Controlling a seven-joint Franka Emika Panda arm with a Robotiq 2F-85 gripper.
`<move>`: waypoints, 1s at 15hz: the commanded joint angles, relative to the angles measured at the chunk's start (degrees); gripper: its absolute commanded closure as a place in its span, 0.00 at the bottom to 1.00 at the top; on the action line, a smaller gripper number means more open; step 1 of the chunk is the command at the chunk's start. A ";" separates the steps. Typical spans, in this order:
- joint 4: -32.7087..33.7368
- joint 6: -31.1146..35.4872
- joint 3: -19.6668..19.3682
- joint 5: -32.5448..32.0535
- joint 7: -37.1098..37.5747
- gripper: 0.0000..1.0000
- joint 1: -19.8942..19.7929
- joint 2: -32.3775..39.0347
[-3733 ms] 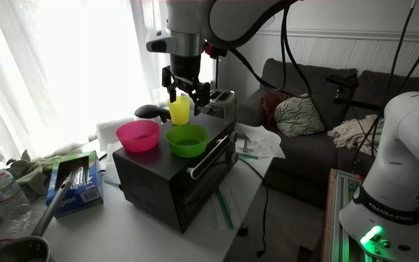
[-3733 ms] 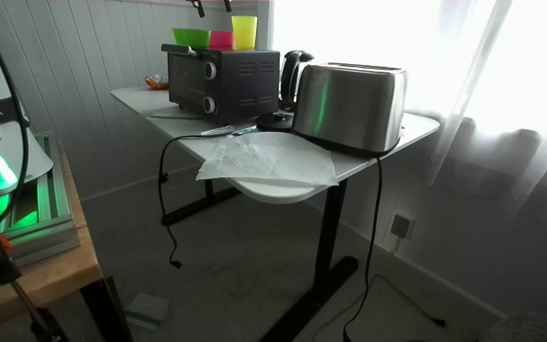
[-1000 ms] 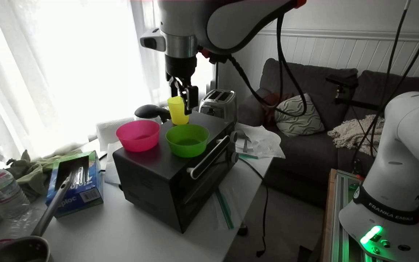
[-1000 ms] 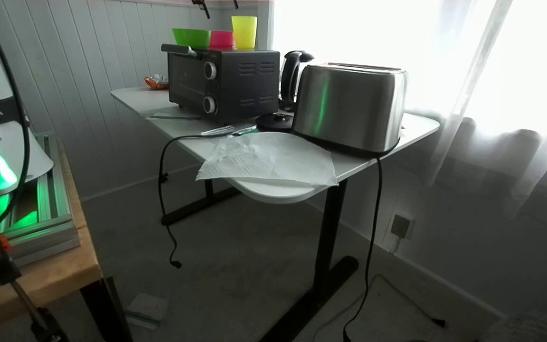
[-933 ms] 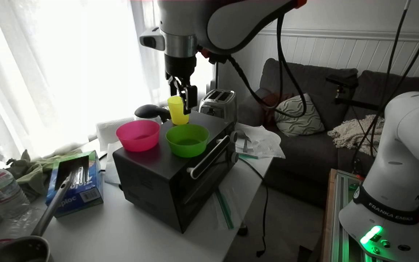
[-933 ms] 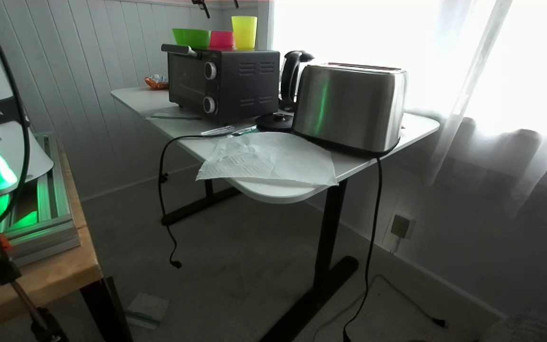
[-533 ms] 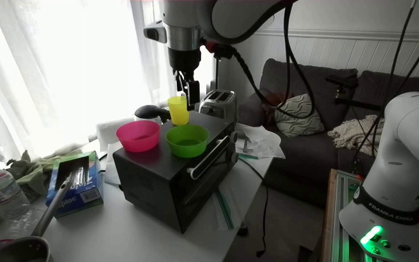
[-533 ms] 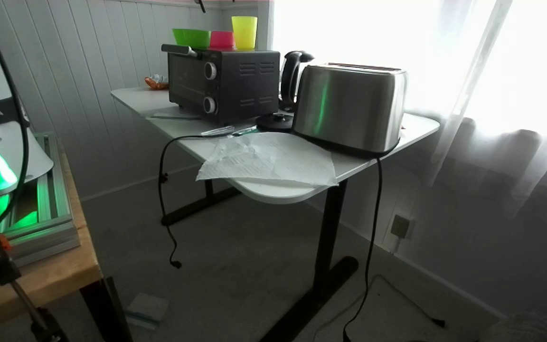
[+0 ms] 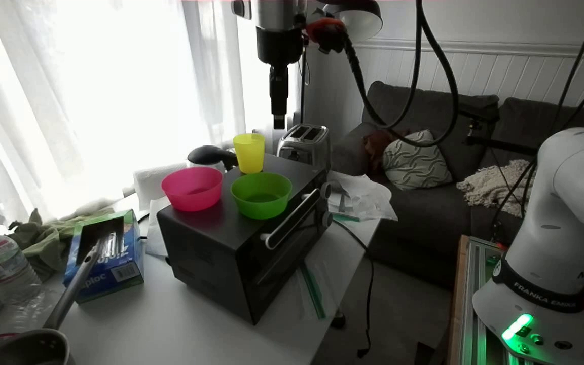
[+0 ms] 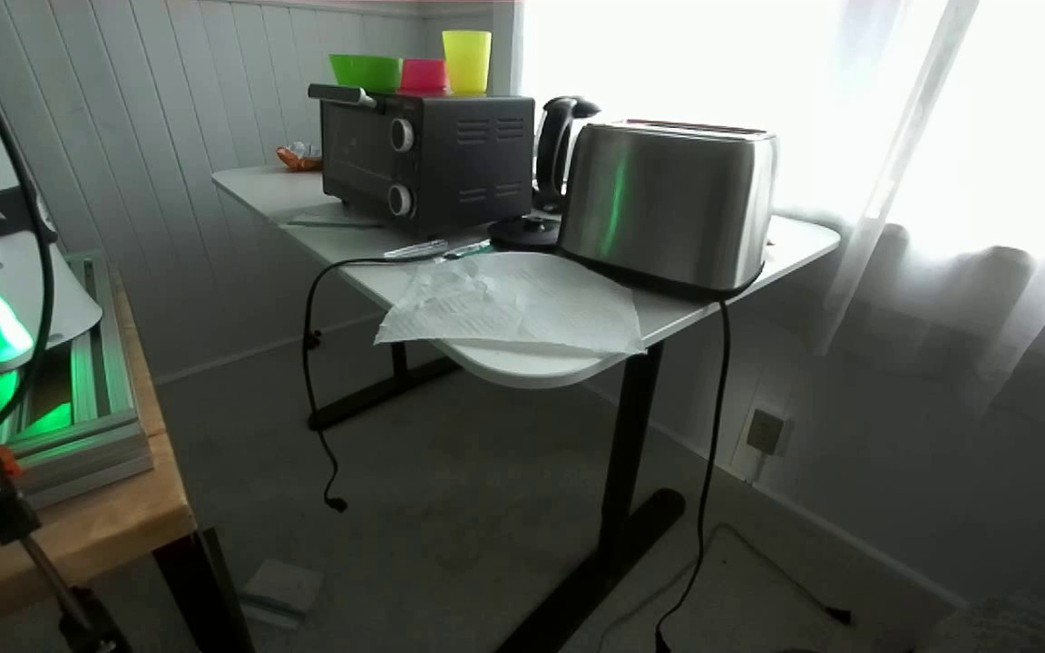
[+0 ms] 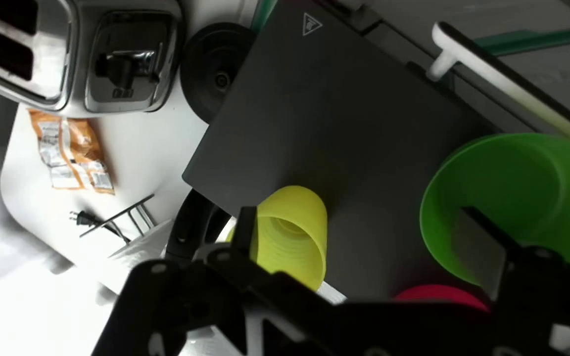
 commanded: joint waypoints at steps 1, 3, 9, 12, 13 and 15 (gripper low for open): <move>0.90 1.11 -0.56 6.03 6.50 0.00 -0.73 3.57; 1.07 3.39 -0.97 9.52 9.35 0.00 -0.99 5.11; -0.96 17.82 -2.63 15.67 15.00 0.00 -2.71 5.27; -1.96 23.06 -2.94 16.01 19.79 0.00 -3.53 6.07; -2.47 24.48 -2.94 14.88 21.70 0.00 -3.90 6.28; -3.38 26.38 -2.93 11.08 26.05 0.00 -4.68 6.82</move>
